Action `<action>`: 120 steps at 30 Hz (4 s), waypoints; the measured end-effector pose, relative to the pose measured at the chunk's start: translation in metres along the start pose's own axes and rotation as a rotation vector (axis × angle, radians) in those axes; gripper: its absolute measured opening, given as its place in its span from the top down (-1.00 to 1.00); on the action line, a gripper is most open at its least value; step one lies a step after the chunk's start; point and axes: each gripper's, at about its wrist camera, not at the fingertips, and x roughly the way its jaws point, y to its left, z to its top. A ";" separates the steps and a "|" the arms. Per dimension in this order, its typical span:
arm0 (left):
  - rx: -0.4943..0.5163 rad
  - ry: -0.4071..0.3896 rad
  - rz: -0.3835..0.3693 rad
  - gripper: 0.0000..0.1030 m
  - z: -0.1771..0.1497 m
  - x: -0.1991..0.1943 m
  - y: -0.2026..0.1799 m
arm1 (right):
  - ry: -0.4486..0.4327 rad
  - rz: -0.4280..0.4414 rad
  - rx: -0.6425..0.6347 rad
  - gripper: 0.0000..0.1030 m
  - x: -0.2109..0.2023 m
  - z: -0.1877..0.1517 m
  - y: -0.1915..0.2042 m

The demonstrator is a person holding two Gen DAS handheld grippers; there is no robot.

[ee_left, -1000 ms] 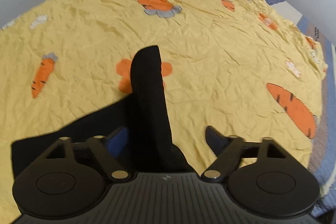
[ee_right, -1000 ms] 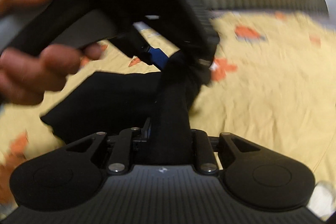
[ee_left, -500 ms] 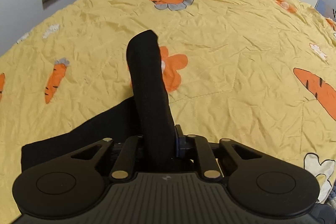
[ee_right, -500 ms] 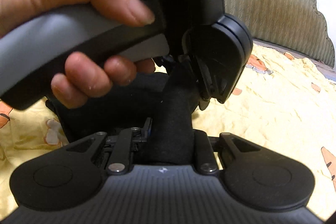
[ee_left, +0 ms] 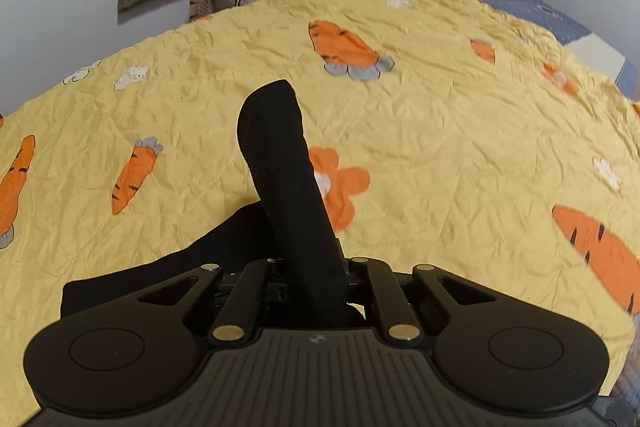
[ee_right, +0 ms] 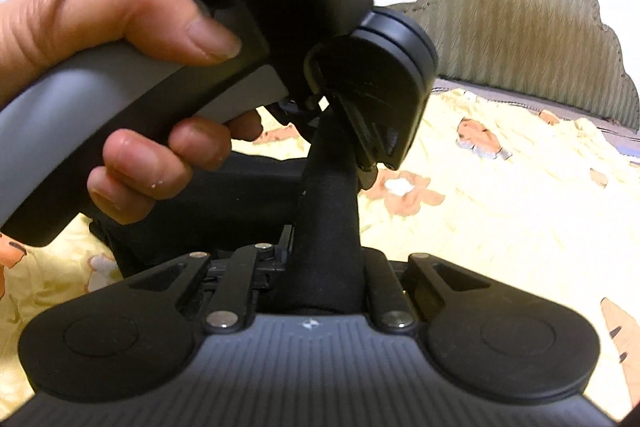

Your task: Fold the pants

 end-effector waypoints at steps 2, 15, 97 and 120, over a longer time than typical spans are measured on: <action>-0.010 -0.004 -0.007 0.81 0.005 0.000 -0.004 | -0.011 -0.006 0.003 0.77 -0.002 0.002 -0.005; 0.003 0.009 -0.065 0.81 0.027 0.024 -0.071 | -0.034 -0.096 0.092 0.79 -0.031 -0.007 -0.053; -0.561 0.003 -0.197 -0.28 -0.135 -0.039 0.150 | -0.037 -0.189 -1.201 -0.08 -0.001 -0.079 0.107; -0.852 0.077 -0.526 -0.66 -0.116 0.014 0.118 | -0.113 -0.053 -0.621 0.71 -0.038 -0.026 0.045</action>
